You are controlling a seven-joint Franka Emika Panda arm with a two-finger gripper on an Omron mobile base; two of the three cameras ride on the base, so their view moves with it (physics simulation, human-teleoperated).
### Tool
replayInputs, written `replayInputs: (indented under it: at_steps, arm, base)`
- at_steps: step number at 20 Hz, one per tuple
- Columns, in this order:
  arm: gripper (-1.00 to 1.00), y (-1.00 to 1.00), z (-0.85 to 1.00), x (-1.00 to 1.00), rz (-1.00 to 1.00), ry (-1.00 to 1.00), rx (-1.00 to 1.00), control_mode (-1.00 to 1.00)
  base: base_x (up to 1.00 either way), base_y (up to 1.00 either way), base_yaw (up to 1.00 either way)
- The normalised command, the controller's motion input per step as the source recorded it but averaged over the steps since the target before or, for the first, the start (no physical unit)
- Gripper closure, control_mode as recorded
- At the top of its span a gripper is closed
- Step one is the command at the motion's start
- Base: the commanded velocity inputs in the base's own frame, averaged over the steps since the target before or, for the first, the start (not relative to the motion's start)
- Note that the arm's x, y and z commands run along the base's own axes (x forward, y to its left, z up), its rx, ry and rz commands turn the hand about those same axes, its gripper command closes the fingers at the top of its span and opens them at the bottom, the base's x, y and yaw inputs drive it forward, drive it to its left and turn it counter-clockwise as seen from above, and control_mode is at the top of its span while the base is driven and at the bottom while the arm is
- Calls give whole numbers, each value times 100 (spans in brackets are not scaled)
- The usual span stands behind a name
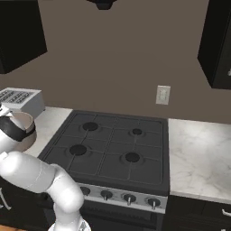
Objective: Turn on the sink faucet. Then move the garlic from the counter to the sink. Turn off the sink. Move the vegetable from the sink to the pot next to the stove. Finally move the pot to the rear right burner.
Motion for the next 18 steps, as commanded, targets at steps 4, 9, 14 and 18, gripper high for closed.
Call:
replayInputs:
  at_steps: [4,9,14,18]
  arm:
    - [100,-5,-34,0,0,1,0,-100]
    - [100,-11,-14,0,0,-1,2,-100]
    - [100,-13,-6,0,0,0,2,-100]
    - [-100,-5,-13,-1,0,-1,1,-100]
  base:
    - [0,0,0]
    - [0,0,0]
    - [0,0,0]
    - [0,0,0]
